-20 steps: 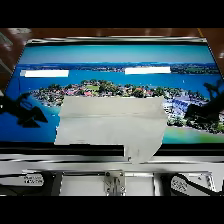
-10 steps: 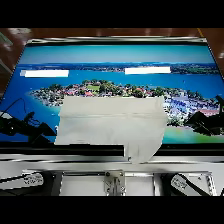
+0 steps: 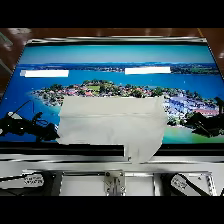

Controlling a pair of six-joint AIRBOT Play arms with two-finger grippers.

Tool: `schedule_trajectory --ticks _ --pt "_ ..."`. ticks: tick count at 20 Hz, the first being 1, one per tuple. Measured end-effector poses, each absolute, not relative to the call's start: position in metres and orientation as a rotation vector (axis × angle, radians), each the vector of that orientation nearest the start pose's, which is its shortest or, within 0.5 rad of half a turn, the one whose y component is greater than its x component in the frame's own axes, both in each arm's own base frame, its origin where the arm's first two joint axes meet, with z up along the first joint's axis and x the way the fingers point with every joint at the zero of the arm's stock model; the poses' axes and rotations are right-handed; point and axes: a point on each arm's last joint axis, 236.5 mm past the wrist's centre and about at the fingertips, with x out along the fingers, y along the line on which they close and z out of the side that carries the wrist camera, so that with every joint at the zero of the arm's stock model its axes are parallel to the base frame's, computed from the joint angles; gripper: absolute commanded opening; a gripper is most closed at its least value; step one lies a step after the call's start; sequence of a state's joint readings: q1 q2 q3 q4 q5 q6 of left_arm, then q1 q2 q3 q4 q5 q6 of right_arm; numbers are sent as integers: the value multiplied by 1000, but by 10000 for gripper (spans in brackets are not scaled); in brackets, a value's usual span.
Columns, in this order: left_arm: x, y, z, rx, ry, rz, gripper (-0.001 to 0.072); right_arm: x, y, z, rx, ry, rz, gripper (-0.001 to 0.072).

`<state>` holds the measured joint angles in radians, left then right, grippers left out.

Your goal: Fold the shirts.

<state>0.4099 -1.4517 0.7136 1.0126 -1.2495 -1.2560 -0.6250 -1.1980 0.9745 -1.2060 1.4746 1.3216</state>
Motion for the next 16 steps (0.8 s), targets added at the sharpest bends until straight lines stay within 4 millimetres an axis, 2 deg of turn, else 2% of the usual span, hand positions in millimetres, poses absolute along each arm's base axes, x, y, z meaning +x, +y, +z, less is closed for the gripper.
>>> schedule_trajectory --ticks 3,7,9,11,16 --pt "247 -34 -126 -762 1699 -210 37 232 -63 -39 674 1580 10 619" --pt "248 -39 -126 -745 1696 -229 37 189 -15 -75 791 1694 125 618" --pt "248 -40 -125 -743 1696 -234 37 181 0 -87 842 1692 148 617" --pt "248 -41 -125 -743 1695 -239 37 178 10 -97 877 1678 147 556" --pt "249 -44 -122 -748 1687 -256 37 174 28 -114 951 1634 145 556"
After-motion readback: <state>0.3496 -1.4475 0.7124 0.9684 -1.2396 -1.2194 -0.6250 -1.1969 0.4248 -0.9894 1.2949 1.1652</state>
